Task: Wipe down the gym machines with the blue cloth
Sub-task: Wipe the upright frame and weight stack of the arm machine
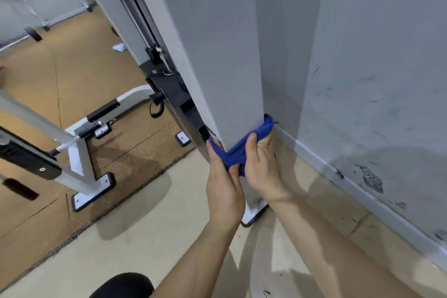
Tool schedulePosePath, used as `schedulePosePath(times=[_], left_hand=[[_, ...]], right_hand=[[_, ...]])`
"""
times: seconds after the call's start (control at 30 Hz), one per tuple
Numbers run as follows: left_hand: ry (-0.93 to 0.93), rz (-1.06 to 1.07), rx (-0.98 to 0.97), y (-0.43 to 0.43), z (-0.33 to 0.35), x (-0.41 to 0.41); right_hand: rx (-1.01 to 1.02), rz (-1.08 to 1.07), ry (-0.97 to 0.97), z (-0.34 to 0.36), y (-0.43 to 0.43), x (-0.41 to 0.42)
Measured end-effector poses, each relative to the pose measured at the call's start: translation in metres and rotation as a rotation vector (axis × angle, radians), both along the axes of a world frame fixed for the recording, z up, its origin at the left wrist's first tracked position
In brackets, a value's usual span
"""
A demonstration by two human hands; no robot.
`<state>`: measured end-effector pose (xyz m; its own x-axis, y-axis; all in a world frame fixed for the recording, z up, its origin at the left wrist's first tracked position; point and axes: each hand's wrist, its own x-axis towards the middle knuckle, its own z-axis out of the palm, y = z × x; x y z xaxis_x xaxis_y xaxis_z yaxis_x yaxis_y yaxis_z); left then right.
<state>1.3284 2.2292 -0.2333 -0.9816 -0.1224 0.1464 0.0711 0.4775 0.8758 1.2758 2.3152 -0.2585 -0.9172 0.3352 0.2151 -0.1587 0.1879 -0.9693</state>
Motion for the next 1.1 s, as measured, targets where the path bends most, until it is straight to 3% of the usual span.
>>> schedulePosePath(times=[0.37,0.9,1.1], left_hand=[[0.263,0.012,-0.020,-0.007,0.165,-0.014],[0.416,-0.065,0.019,-0.015,0.332,-0.024],[0.444,-0.075,0.071,-0.020,0.430,-0.023]], right_hand=[[0.053,-0.010,0.137,0.185,0.001,-0.011],[0.105,-0.064,0.223,0.375,-0.002,-0.010],[0.117,-0.107,0.214,0.477,-0.009,-0.008]])
